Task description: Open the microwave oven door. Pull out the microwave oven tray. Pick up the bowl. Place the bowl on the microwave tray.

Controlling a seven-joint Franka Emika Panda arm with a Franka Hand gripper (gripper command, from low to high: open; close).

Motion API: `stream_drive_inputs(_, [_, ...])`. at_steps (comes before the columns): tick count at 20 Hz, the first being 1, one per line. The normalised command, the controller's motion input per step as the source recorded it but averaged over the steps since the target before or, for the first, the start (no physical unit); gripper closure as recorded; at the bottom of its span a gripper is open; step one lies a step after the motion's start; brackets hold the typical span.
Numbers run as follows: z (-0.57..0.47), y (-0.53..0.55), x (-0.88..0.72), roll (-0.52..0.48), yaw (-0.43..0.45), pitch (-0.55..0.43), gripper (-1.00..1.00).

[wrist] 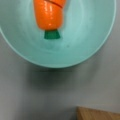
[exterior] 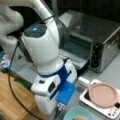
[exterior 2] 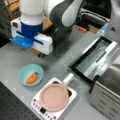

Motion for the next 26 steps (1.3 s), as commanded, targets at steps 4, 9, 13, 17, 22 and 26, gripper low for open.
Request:
stream_drive_inputs(4, [0.14, -0.38, 0.38, 0.066, 0.131, 0.191, -1.00])
stream_drive_inputs(9, [0.16, -0.36, 0.39, 0.087, 0.119, 0.192, -1.00])
stream_drive_inputs(13, [0.14, -0.31, 0.37, 0.099, 0.099, 0.203, -1.00])
stream_drive_inputs(17, [0.11, -0.19, 0.30, 0.117, 0.059, 0.243, -1.00])
stream_drive_inputs(22, [0.01, -0.04, 0.29, 0.145, -0.003, 0.251, -1.00])
stream_drive_inputs(26, [0.00, 0.00, 0.30, 0.158, -0.053, 0.223, -1.00])
